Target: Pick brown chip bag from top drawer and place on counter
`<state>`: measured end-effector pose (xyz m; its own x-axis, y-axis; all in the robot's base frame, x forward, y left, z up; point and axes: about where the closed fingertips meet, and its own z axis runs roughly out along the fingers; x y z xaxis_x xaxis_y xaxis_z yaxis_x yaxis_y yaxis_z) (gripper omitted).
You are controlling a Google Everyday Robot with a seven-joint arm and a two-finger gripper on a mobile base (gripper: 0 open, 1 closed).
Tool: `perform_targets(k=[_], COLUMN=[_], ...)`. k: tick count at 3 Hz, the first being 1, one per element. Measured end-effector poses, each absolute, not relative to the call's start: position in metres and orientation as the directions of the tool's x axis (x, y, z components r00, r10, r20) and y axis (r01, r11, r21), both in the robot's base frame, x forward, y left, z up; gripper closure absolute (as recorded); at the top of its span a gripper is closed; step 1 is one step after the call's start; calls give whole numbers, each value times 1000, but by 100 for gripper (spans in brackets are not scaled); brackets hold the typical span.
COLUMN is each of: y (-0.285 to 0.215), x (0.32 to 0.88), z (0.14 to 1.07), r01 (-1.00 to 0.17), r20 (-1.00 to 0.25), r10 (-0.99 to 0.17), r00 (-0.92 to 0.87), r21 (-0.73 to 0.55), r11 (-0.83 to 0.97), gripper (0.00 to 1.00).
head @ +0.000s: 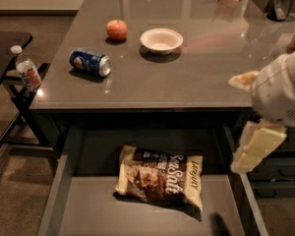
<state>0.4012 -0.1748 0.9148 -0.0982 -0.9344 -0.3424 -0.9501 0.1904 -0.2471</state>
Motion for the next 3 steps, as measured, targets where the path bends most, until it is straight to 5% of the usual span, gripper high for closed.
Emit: perform_targets(k=[3], y=[-159], x=[390], z=[838], r01=[-960], r20=[-387], r10=[-918], r00=[-91], r21=[-211], r11=[184], gripper=[0])
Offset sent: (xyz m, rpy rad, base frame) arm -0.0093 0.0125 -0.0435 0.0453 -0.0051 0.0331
